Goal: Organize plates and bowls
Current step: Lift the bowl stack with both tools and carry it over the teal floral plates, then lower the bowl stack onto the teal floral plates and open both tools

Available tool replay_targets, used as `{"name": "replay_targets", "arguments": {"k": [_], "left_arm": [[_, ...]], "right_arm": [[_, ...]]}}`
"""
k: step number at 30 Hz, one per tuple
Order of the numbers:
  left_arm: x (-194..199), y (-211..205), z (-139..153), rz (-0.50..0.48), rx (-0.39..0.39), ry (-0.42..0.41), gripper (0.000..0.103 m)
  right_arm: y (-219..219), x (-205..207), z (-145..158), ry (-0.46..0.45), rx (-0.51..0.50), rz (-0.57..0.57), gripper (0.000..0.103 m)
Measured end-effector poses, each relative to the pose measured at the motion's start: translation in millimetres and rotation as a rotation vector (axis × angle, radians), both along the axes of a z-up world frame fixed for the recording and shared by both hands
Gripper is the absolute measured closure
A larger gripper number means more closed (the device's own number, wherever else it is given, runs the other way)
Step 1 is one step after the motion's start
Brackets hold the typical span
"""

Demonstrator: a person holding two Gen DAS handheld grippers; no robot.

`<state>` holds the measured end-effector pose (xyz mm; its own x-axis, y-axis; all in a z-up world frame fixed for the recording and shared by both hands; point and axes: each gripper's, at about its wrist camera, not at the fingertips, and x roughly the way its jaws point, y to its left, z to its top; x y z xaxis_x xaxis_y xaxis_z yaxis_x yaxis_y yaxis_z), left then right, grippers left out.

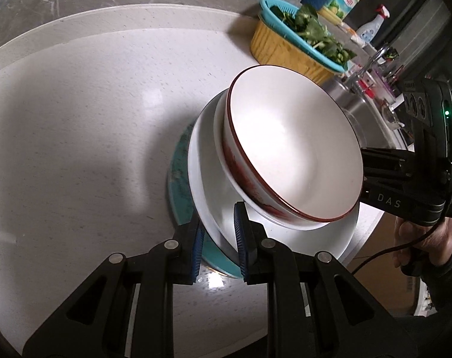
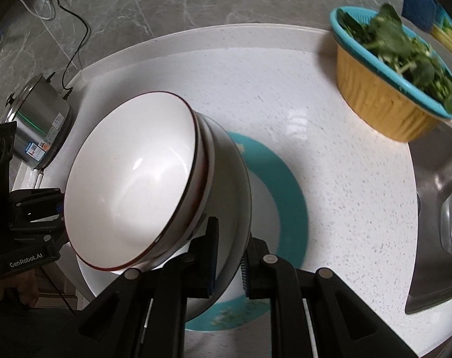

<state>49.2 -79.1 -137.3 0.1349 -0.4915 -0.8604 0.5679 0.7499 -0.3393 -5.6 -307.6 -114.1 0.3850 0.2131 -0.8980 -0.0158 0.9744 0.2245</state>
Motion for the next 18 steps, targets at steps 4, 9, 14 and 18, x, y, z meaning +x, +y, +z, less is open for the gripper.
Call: {"name": "replay_targets", "arguments": {"k": [4,9,14,18], "left_arm": [[-5.7,-16.3,-14.3,-0.001,0.028,0.004,0.086],[-8.6,-32.3,-26.0,-0.003,0.043,0.001,0.086],[-5.9,-43.9,-30.9,0.004,0.054,-0.009,0.086],[-4.0,-43.4,-27.9,0.019,0.050,-0.019,0.086]], "right_arm": [[-13.5,-6.0,-11.2,0.006,0.006,-0.003,0.088],[-21.8,-10.9,-18.4,0.003,0.015,-0.012,0.088],[-28.2,-13.7,-25.8,0.001,0.024,-0.012,0.088],[-27.7,-16.9,-30.2,-0.001,0.019,-0.006,0.088]]}}
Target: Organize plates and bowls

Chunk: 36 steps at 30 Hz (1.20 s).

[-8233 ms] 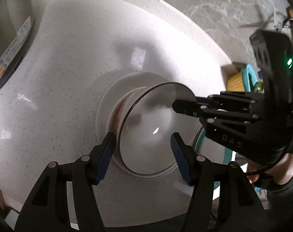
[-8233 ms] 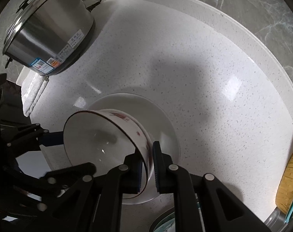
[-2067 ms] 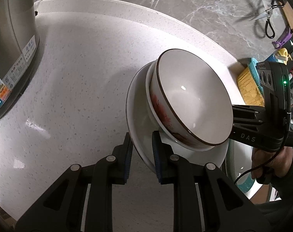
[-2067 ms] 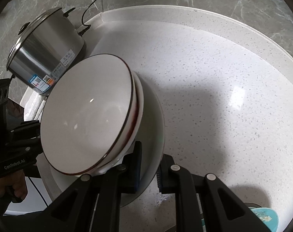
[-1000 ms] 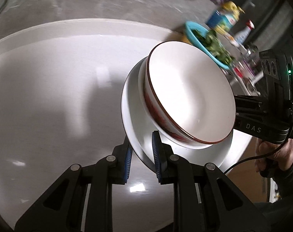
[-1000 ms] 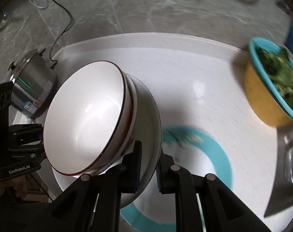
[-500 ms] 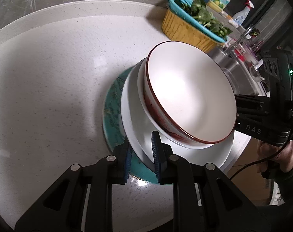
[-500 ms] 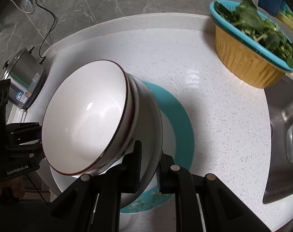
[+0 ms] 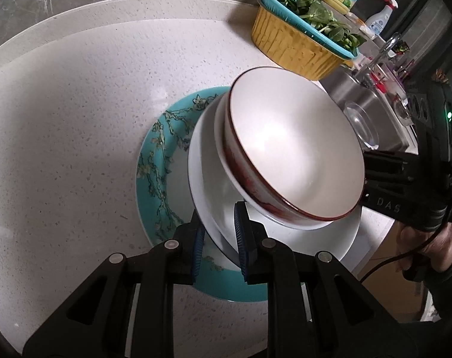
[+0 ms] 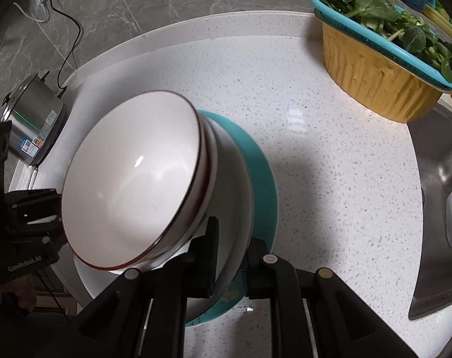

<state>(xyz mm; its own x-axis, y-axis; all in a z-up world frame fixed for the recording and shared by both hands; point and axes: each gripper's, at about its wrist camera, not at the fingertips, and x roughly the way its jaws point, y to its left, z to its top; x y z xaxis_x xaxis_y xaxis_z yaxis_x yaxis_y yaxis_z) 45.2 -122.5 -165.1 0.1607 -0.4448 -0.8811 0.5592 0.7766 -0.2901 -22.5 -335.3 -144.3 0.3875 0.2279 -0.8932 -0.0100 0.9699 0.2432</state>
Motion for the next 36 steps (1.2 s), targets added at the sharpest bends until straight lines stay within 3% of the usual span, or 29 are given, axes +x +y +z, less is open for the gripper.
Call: {"name": "replay_targets", "arguments": {"k": [6,11,13,14,15,16,17,18,19,20,22,26,29,34,36], "left_arm": [[-2.7,1.4,4.2,0.050,-0.003,-0.019,0.085],[-14.7,15.0,29.7,0.132,-0.012,-0.132,0.084],[-20.2,23.8,42.1,0.192,0.016,-0.183,0.084],[-22.3,28.0,46.8,0.230,0.035,-0.204,0.083],[-24.5,33.6,53.0,0.283,0.059,-0.227,0.083],[-26.8,38.4,59.7,0.328,0.078,-0.251,0.079],[-30.4,42.6,67.7,0.371,0.099,-0.288,0.064],[-34.1,45.7,76.1,0.411,0.119,-0.327,0.050],[-39.8,50.5,85.9,0.462,0.130,-0.367,0.024],[-46.3,55.6,97.2,0.514,0.114,-0.401,0.017],[-58.6,67.2,117.3,0.580,0.060,-0.428,0.017],[-75.6,65.8,146.2,0.589,0.086,-0.454,0.015],[-86.0,72.0,161.9,0.613,0.068,-0.404,0.000],[-107.2,75.7,189.0,0.556,0.014,-0.420,0.000],[-118.2,78.2,197.5,0.541,0.030,-0.432,0.000]], "right_arm": [[2.9,-3.6,-1.8,-0.021,0.004,0.018,0.087],[2.3,-10.4,5.4,-0.058,-0.012,0.038,0.081],[-6.9,-19.8,13.9,-0.085,0.001,0.018,0.066],[-11.5,-24.6,18.5,-0.097,-0.004,0.004,0.047],[-16.2,-30.0,23.6,-0.113,-0.013,-0.013,0.041],[-22.1,-37.4,30.6,-0.137,-0.017,-0.025,0.030],[-27.9,-44.8,38.2,-0.164,-0.019,-0.035,0.017],[-32.5,-49.8,44.3,-0.184,-0.032,-0.047,0.012],[-38.0,-56.5,55.2,-0.222,-0.052,-0.060,0.004],[-40.7,-60.2,63.1,-0.252,-0.054,-0.061,0.000],[-44.4,-68.6,88.9,-0.356,-0.086,-0.068,0.000],[-42.0,-89.9,143.4,-0.553,-0.200,-0.150,0.000],[-36.3,-106.7,171.5,-0.645,-0.235,-0.223,0.000],[-16.5,-123.0,183.6,-0.650,-0.236,-0.193,0.000],[-10.8,-132.1,182.3,-0.627,-0.214,-0.211,0.000]]}}
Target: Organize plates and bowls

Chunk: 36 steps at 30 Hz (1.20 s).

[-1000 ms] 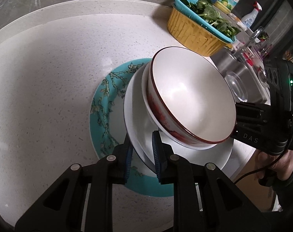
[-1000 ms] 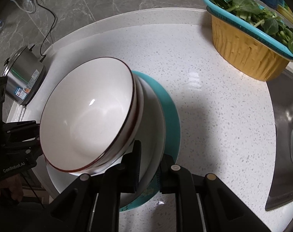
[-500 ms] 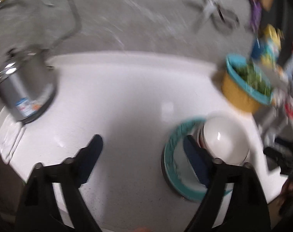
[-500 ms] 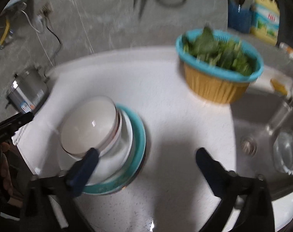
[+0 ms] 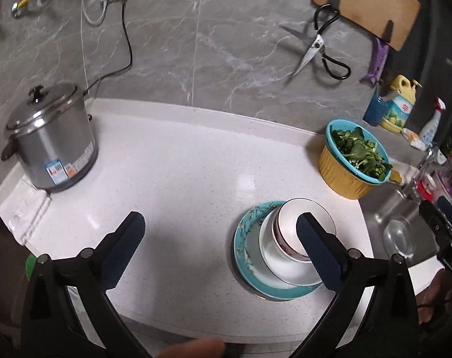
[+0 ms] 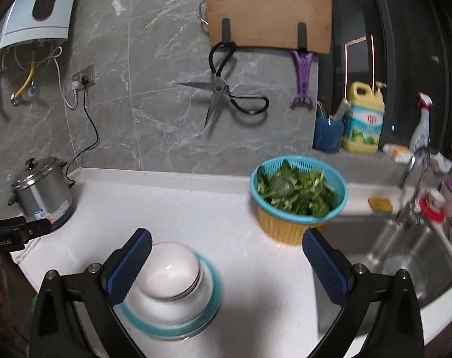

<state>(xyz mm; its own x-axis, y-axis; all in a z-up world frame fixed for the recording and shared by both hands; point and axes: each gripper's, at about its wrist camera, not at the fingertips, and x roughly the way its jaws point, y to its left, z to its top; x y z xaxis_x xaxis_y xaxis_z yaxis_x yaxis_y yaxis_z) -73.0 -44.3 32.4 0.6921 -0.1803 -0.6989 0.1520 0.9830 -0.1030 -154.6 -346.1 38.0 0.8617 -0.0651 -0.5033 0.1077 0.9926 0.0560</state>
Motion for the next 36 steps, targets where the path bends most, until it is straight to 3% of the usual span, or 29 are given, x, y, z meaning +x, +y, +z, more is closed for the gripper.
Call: {"name": "replay_targets", "arguments": {"k": [7,13,17,36], "left_arm": [[-32.4,0.6,6.8,0.040,0.087,0.050,0.000],[-63.9,-20.7,15.1,0.014,0.100,0.040,0.000],[-80.2,-35.4,23.0,0.021,0.086,0.036,0.000],[-100.7,-65.2,28.7,0.051,0.121,0.033,0.000]], "right_arm": [[31.1,-21.9,1.7,0.155,-0.020,-0.094,0.000],[41.6,-40.7,20.8,0.105,-0.039,-0.064,0.000],[40.4,-38.9,26.0,0.118,-0.043,-0.029,0.000],[23.4,-40.1,23.9,0.136,-0.029,0.026,0.000]]}}
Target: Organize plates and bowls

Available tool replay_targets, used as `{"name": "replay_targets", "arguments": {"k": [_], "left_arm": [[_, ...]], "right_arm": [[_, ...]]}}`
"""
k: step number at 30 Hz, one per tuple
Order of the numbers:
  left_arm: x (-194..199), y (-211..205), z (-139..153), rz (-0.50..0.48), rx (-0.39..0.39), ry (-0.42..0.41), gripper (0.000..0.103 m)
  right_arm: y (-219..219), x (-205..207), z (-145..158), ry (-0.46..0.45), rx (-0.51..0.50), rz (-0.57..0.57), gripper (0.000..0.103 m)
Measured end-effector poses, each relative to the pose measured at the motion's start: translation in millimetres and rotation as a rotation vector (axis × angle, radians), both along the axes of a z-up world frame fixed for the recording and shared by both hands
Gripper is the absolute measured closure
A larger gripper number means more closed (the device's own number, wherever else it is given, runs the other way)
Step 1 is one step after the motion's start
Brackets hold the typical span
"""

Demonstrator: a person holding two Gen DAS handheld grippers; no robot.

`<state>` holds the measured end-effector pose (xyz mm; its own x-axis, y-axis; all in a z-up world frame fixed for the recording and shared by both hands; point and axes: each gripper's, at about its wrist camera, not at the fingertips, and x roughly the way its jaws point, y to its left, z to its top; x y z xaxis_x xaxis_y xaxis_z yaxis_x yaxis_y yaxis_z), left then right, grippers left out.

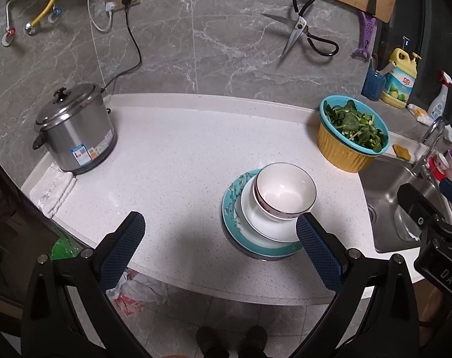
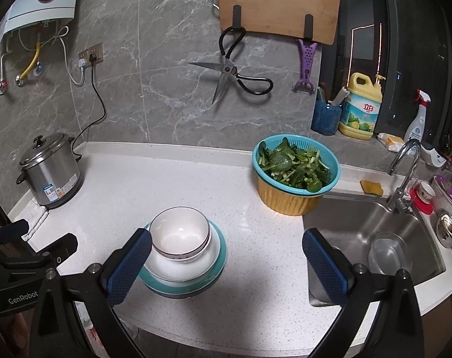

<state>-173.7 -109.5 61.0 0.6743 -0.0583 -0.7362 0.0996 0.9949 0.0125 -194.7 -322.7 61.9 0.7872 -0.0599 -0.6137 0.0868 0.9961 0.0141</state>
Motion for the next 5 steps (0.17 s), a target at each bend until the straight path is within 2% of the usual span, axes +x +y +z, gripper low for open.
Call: {"name": "replay_targets", "arguments": {"k": [5], "left_arm": [[-2.6,-0.3,2.5,0.005,0.005,-0.019,0.000]], "right_arm": [[0.3,0.3,0.2,-0.005,0.005,0.012,0.000]]}}
